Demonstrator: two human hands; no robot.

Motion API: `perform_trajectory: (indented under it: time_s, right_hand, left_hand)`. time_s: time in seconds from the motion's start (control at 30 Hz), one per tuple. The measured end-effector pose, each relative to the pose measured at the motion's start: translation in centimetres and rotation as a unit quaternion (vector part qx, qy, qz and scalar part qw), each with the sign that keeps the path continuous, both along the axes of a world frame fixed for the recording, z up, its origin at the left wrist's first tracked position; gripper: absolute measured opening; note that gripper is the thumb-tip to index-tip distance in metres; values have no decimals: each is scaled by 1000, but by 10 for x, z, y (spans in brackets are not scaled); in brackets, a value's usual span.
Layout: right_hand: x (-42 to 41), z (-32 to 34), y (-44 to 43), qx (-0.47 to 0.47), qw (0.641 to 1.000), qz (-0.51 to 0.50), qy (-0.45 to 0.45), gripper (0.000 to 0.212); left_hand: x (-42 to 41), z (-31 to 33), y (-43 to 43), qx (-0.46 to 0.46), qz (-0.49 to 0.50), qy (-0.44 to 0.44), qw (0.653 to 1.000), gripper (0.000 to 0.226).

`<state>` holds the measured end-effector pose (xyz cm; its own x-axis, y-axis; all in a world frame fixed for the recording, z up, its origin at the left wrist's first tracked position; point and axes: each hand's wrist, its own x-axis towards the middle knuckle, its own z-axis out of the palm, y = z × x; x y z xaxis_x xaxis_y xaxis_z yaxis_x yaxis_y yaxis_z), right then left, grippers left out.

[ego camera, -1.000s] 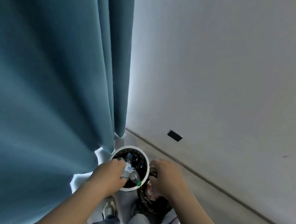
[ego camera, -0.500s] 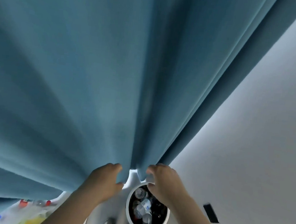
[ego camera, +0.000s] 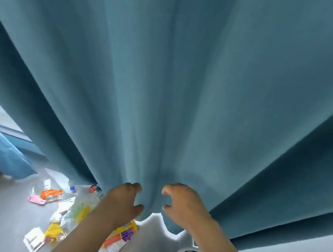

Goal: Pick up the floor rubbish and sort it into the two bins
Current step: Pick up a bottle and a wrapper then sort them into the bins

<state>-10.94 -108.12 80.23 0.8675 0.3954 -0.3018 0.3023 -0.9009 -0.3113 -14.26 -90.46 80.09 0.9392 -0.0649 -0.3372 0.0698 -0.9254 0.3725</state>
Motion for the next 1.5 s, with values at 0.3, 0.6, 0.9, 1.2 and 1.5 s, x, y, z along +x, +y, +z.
perform_trajectory:
  time_s: [0.3, 0.6, 0.9, 1.2, 1.5]
  right_hand:
    - [-1, 9, 149, 9, 991, 135, 1, 36]
    - [-16, 10, 254, -3, 972, 233, 30, 37]
    - [-1, 0, 307, -7, 939, 341, 48, 39]
    - [7, -15, 341, -27, 893, 443, 71, 39]
    - [-6, -29, 384, -43, 873, 479, 83, 38]
  left_hand:
    - [-48, 17, 130, -16, 157, -12, 987, 45]
    - [-96, 9, 212, -21, 277, 9, 961, 47]
    - [-116, 0, 233, -20, 404, 26, 914, 42]
    - [-141, -15, 231, -42, 513, 63, 855, 40]
    - [-163, -29, 265, -53, 555, 70, 827, 42]
